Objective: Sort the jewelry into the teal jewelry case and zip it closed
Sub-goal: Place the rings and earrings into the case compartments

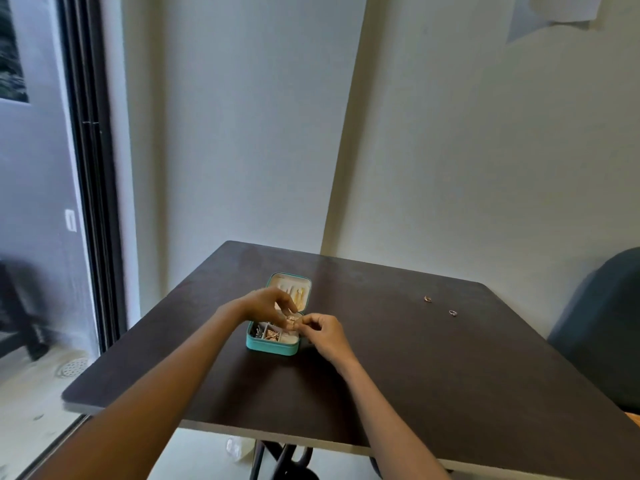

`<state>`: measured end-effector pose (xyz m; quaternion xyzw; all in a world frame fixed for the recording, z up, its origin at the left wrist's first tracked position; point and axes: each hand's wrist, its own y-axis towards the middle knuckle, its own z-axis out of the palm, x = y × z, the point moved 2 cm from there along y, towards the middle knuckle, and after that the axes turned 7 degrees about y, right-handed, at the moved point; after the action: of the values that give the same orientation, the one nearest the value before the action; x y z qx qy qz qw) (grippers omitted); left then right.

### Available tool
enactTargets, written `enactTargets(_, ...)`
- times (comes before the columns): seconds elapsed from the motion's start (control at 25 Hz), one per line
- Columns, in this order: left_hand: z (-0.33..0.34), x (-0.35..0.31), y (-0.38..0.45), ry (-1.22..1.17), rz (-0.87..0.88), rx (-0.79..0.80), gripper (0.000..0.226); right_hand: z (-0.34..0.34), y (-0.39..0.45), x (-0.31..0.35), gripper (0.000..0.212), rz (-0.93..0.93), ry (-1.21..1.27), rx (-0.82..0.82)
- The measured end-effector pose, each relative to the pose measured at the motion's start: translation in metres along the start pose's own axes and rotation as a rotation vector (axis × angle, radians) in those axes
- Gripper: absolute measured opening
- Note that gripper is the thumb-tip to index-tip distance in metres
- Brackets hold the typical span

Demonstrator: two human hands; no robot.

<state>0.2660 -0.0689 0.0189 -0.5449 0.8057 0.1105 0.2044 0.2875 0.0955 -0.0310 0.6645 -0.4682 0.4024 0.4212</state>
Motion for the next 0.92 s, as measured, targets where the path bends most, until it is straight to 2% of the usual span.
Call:
enactTargets(0.16, -0.003, -0.008, 0.0, 0.373, 0.029, -0.113, 0.046, 0.004, -0.002, 0.004, 0.012, -0.014, -0.078, -0.037)
enactTargets(0.32, 0.0, -0.011, 0.005, 0.518, 0.049, -0.104, 0.053, 0.007, -0.004, 0.006, 0.008, -0.024, -0.174, -0.05)
enactTargets(0.44, 0.003, -0.01, 0.006, 0.581, 0.052, -0.125, 0.055, 0.011, -0.005, 0.006, 0.004, -0.055, -0.236, -0.073)
enactTargets(0.68, 0.005, -0.012, 0.005, 0.675, 0.105, -0.252, 0.056, 0.014, -0.006, 0.017, 0.014, -0.2, -0.594, -0.031)
enactTargets(0.92, 0.006, -0.009, 0.001, 0.648, 0.1, -0.297, 0.055, 0.016, -0.01, 0.017, 0.014, -0.315, -0.571, -0.042)
